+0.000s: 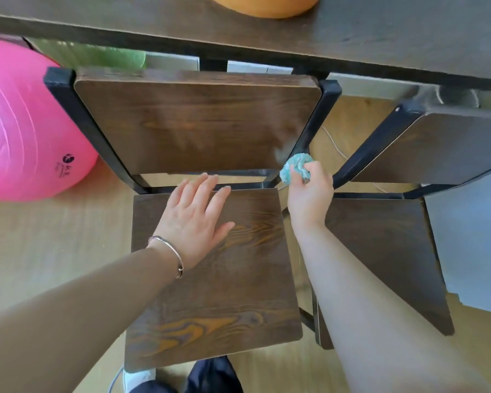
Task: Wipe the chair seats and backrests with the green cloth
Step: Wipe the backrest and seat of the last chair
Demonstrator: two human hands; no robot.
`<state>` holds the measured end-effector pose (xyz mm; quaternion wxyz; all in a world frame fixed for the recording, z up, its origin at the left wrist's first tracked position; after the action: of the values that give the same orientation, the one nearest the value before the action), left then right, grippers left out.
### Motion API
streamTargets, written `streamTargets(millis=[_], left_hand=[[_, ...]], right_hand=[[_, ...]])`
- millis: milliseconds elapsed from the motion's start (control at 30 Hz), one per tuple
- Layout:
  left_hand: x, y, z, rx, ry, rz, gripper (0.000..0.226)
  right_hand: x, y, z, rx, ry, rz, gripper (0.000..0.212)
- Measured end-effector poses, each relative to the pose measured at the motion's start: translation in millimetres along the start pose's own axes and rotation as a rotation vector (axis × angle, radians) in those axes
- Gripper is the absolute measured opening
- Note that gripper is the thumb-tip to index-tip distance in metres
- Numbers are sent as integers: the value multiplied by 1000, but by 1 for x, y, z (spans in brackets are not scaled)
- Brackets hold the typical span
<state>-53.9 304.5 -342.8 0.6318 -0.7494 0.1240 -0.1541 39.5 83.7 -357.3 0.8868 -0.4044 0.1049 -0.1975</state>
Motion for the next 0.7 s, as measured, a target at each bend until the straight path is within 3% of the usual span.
streamTargets(millis=[367,700], left_hand=[[-57,73,45,-42,-158,144,61],[-72,81,66,-40,-195,160,62]], right_hand=[[-8,64,-59,-46,166,57,22],[-11,95,-68,-113,292,165,29]])
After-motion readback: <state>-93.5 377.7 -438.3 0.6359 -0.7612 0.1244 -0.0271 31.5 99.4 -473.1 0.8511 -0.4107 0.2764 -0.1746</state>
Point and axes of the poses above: each hand's wrist, its own x-axis towards the middle knuckle, its own y-axis out of the palm, z = x × y, the point moved 9 cm from there along x, towards the middle knuckle, and after that the axes turned 10 degrees about y, right-handed, at the moved point
